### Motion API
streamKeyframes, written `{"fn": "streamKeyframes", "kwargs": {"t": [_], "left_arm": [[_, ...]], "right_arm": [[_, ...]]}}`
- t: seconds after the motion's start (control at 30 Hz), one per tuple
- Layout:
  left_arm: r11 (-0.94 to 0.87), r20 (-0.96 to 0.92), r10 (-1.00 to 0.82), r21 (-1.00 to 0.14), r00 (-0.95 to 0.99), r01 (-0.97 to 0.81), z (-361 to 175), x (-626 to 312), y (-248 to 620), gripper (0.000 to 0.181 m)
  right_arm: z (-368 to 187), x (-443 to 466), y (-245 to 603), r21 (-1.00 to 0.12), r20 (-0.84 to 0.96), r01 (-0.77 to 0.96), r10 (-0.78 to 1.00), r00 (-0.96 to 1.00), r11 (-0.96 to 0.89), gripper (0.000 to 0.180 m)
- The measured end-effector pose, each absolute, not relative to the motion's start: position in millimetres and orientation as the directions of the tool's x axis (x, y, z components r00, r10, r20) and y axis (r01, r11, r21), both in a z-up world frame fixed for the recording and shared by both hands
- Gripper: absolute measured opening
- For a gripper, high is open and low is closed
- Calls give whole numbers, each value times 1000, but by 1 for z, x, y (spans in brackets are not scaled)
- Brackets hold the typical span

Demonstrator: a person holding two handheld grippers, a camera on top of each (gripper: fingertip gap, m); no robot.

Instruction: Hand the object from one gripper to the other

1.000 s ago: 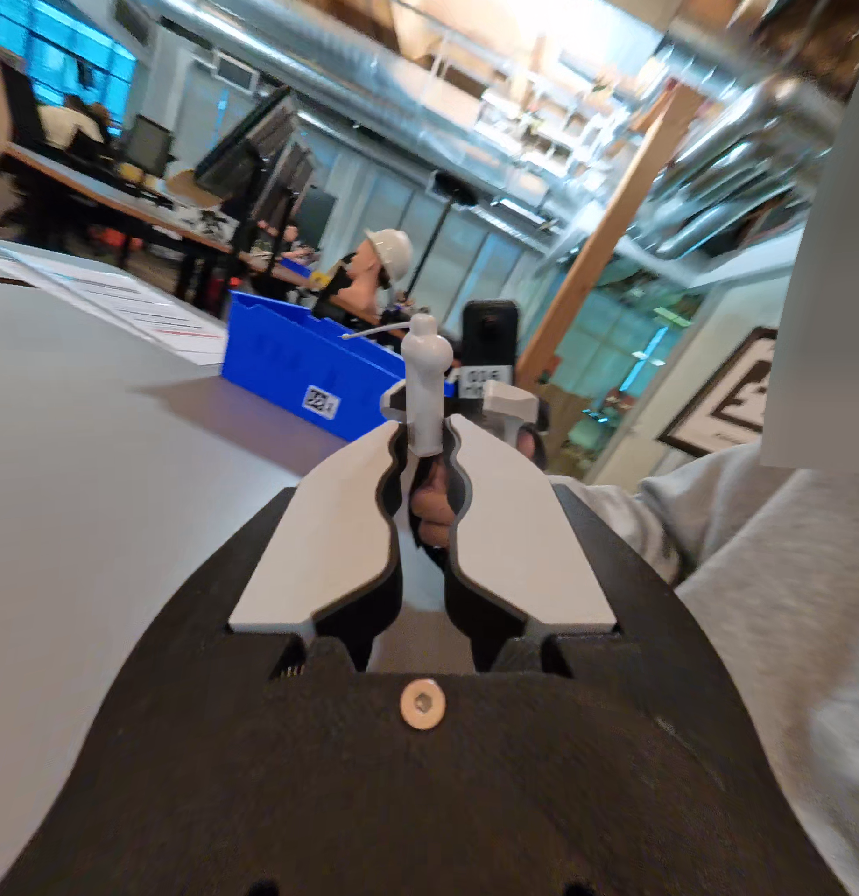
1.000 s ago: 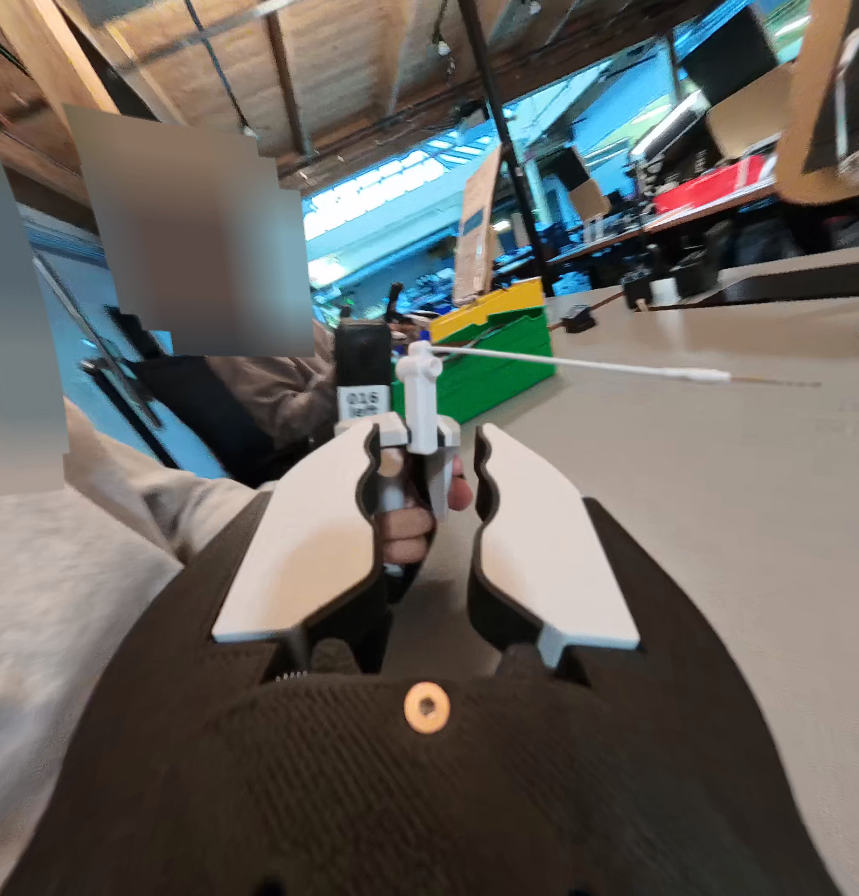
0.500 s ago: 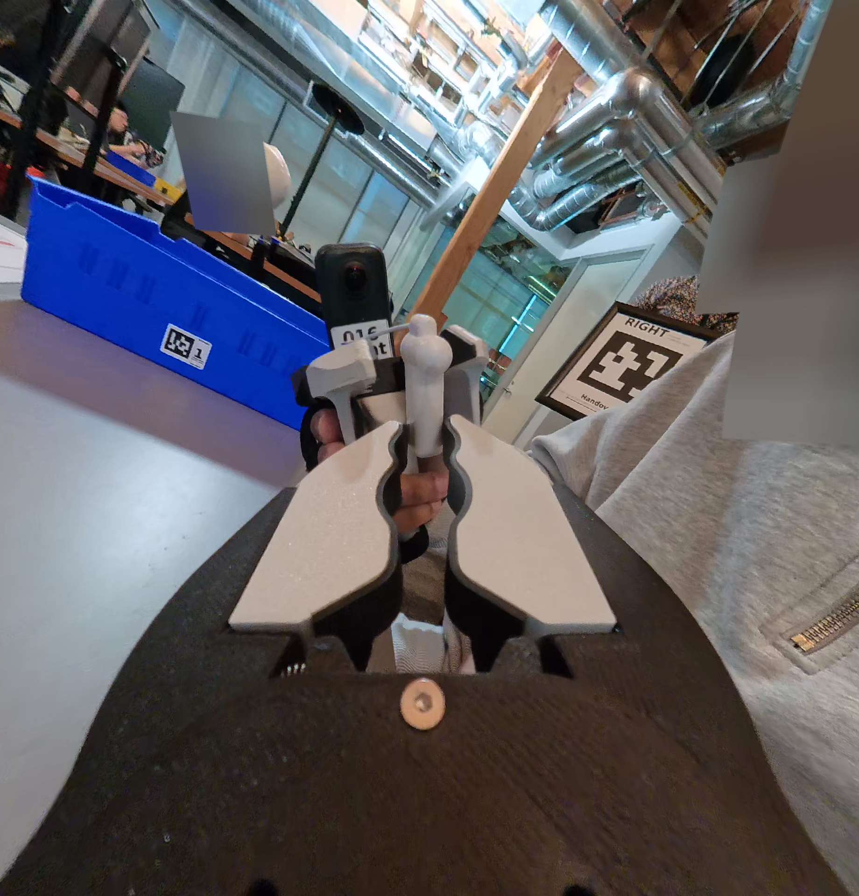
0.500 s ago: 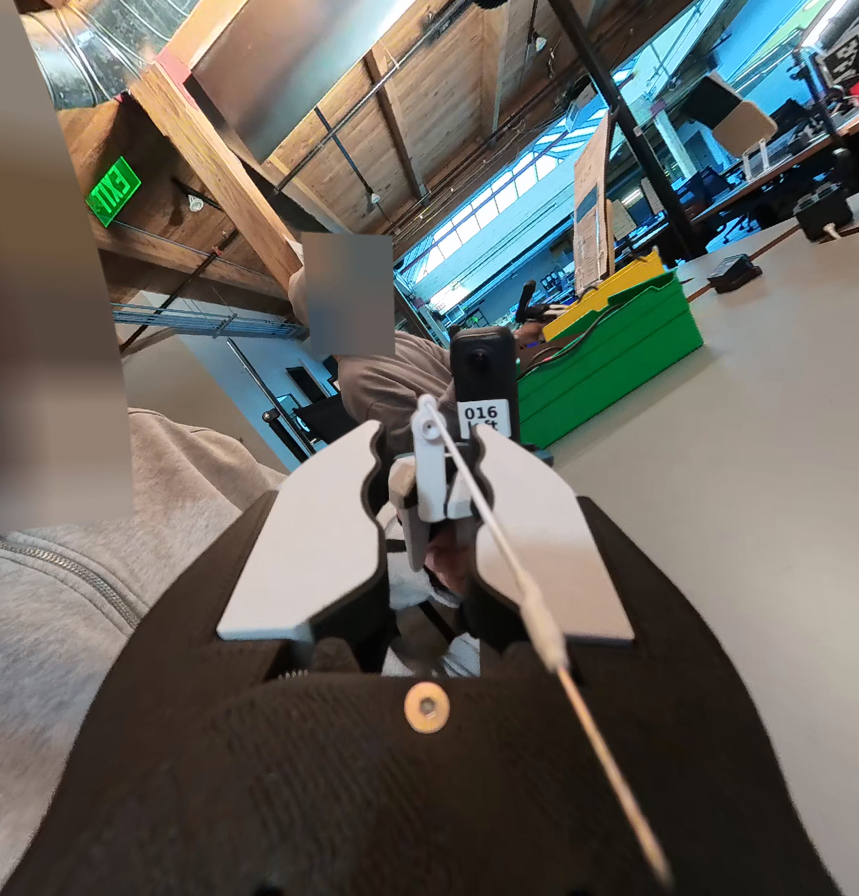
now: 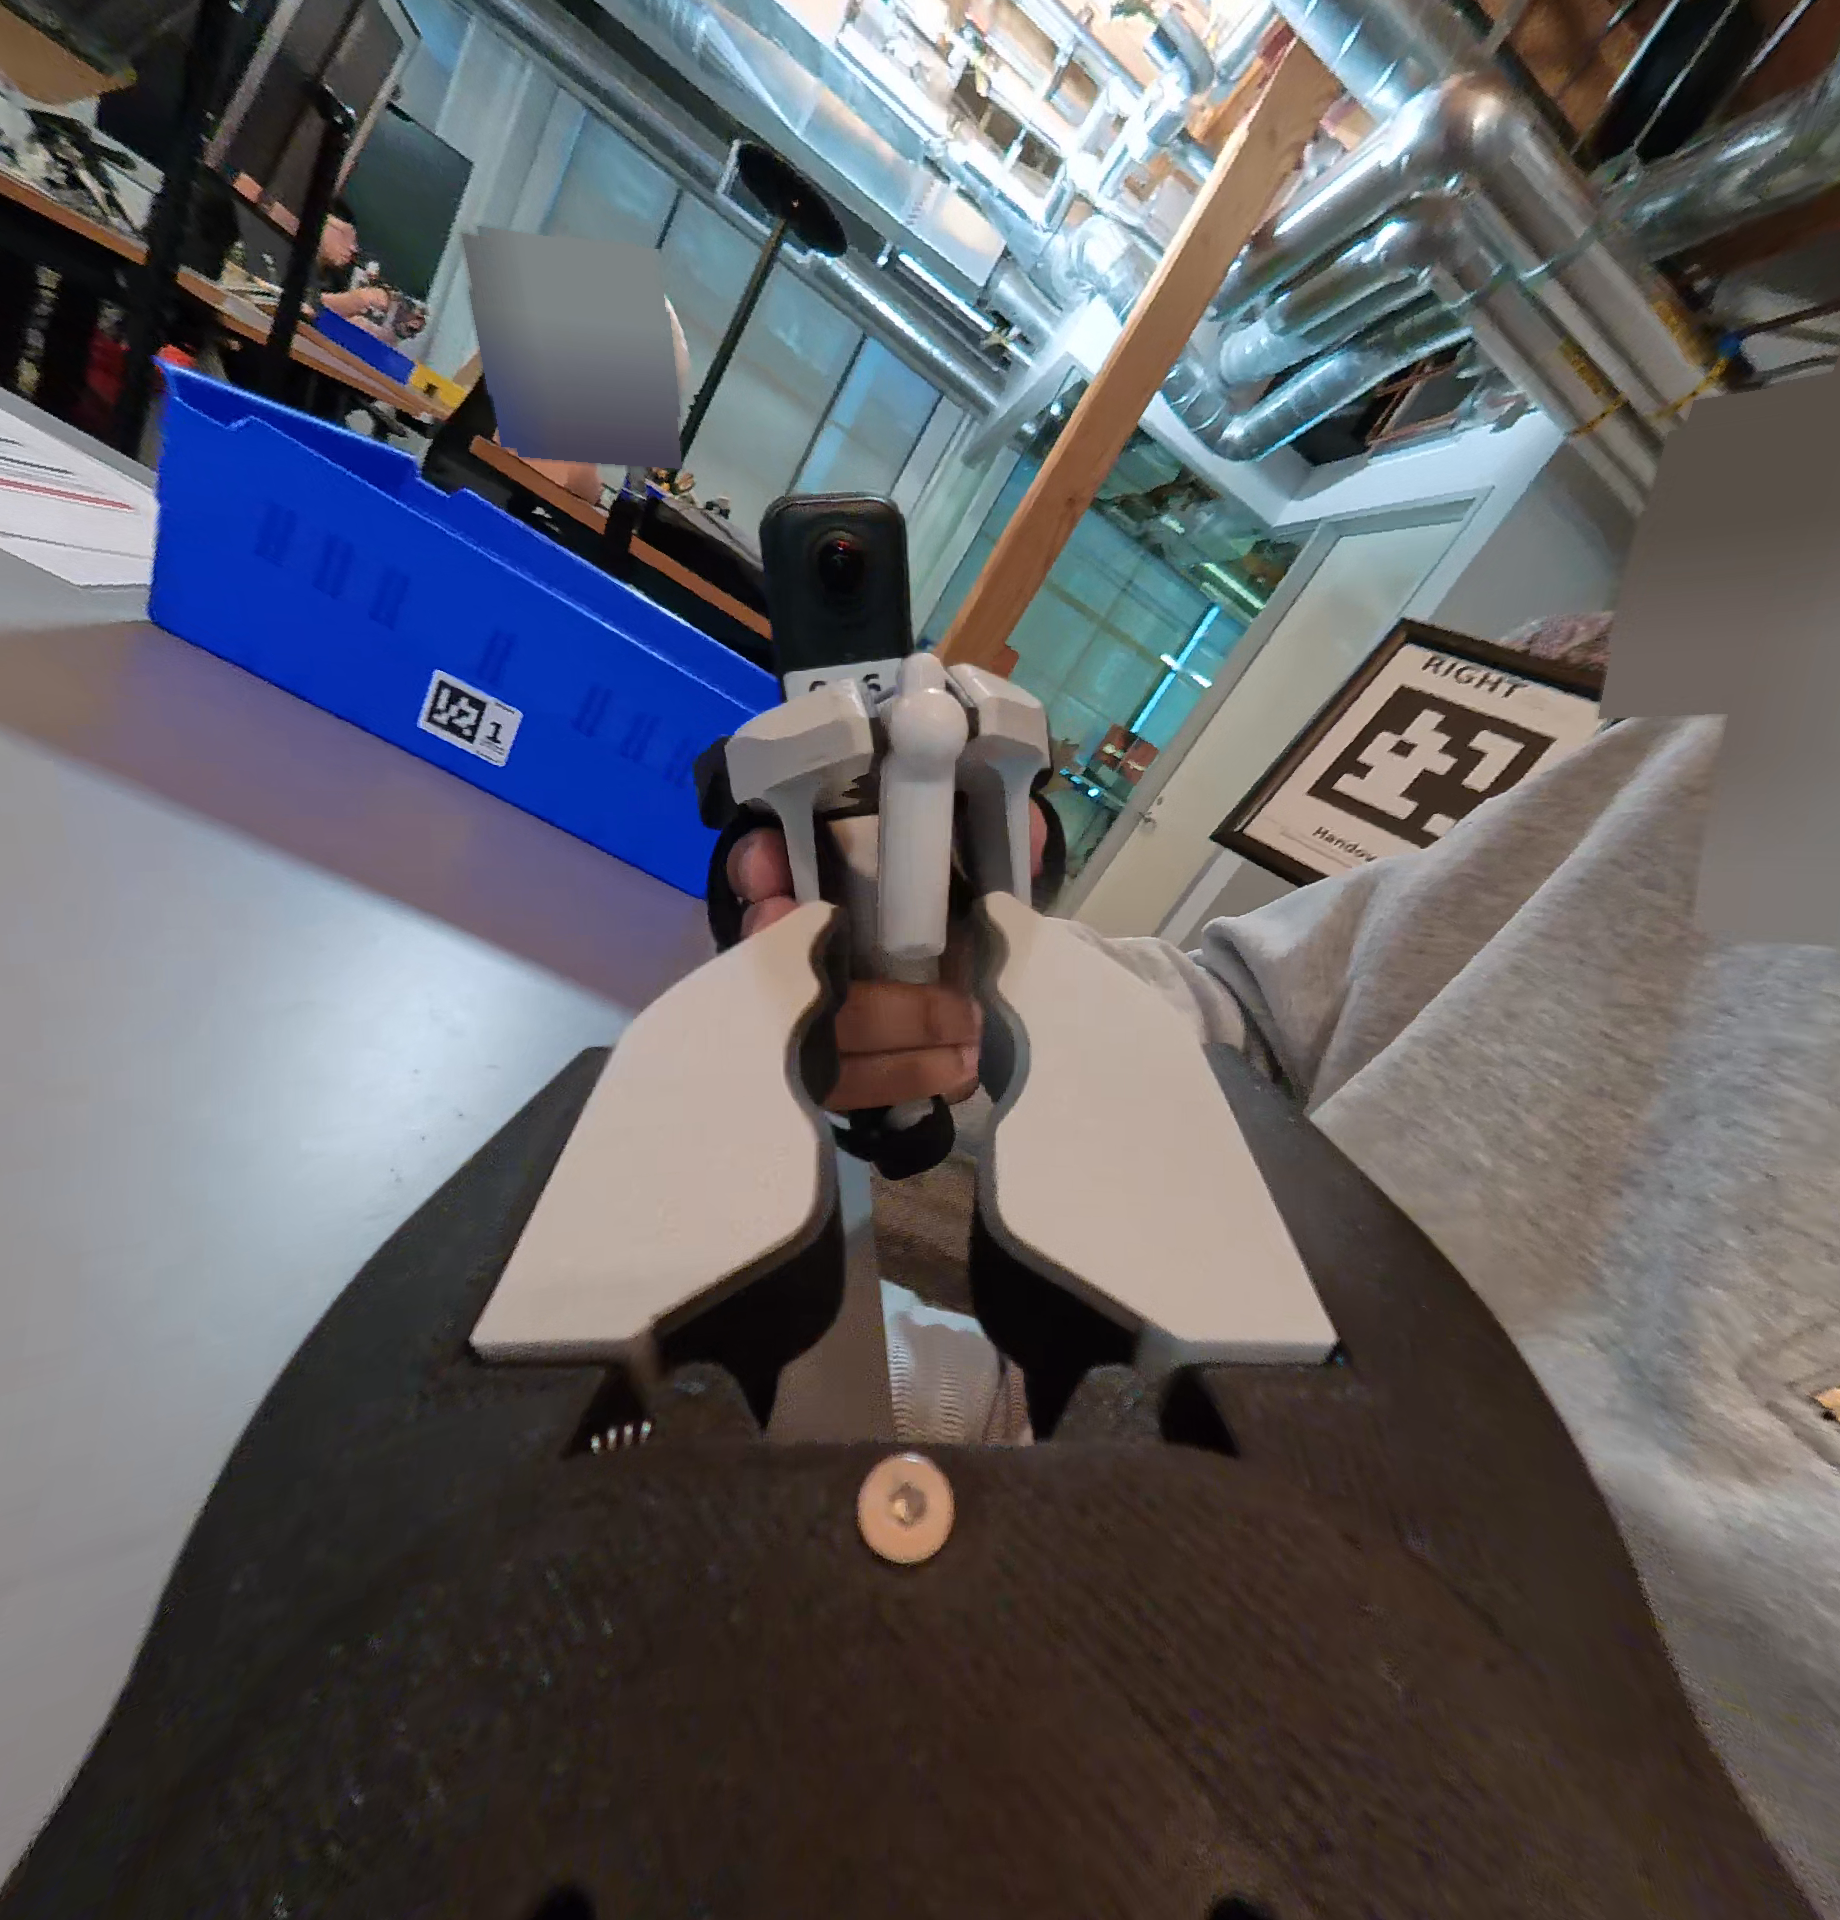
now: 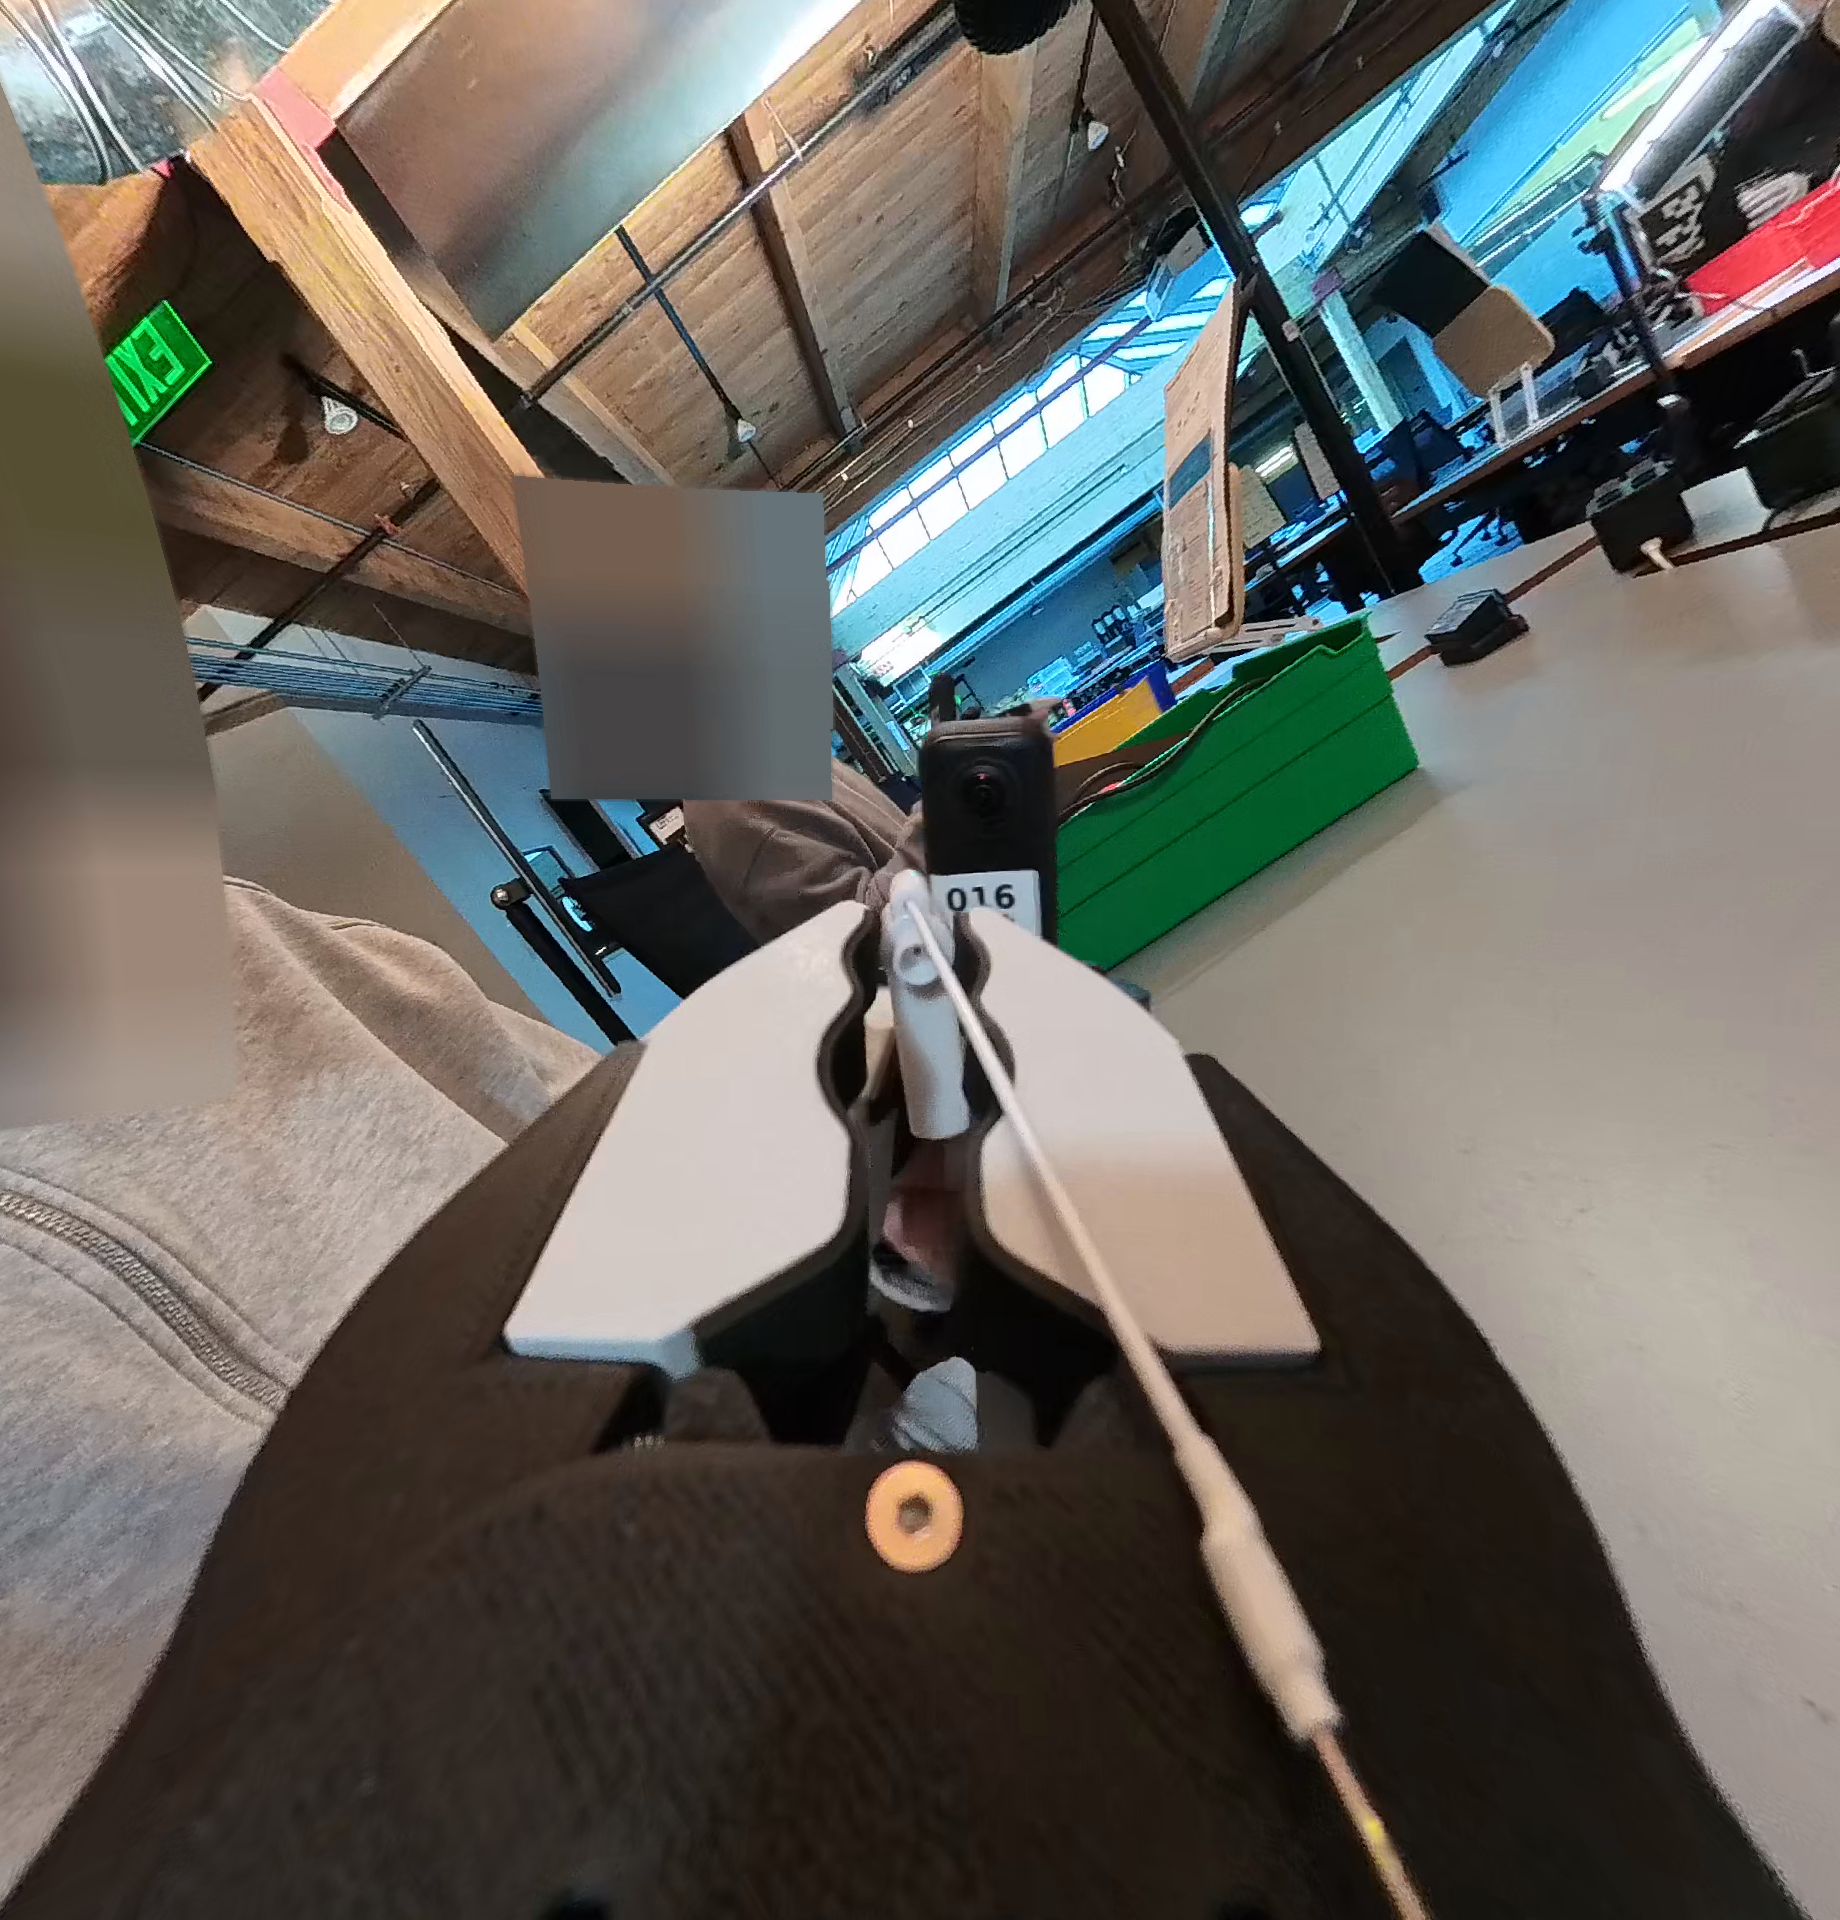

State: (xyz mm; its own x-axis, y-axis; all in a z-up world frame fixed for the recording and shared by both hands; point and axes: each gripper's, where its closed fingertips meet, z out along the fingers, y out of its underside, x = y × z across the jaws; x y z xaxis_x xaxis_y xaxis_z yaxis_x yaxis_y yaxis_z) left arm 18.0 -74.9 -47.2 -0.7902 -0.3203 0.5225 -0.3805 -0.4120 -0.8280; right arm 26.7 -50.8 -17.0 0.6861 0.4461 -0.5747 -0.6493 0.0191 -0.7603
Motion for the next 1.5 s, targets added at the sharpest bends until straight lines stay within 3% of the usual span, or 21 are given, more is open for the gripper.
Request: {"fn": "streamKeyframes", "kwargs": {"t": [0.2,0.4,0.8,0.93,1.17,1.27,1.4,1.5], "left_arm": [[-298,394,-506,-915,-767,-273,-56,27,-69,47],[18,21,-728,-999,-685,-50,-66,38,-54,83],[260,-217,-671,-964,-709,49,-83,31,-66,76],[299,-242,-657,-953,-714,48,-87,30,-68,60],[289,-225,-661,-957,-716,34,-85,30,-68,55],[232,-176,-700,-973,-692,13,-78,35,-60,55],[40,7,-773,-997,-634,-60,-66,46,-35,55],[-193,241,-769,-970,-592,-145,-58,54,-13,55]], "right_arm": [[-27,46,-49,-671,-679,-742,393,620,10,14],[-41,50,-45,-534,-796,-842,385,467,-84,14],[-75,25,-37,-324,-928,-863,305,212,-388,14],[-79,23,-37,-287,-942,-857,289,171,-428,14],[-75,24,-38,-299,-932,-861,320,170,-412,14],[-73,28,-37,-313,-925,-870,329,188,-382,28],[-70,34,-38,-358,-912,-868,331,244,-346,34],[-69,40,-38,-460,-874,-841,313,372,-285,34]]}}
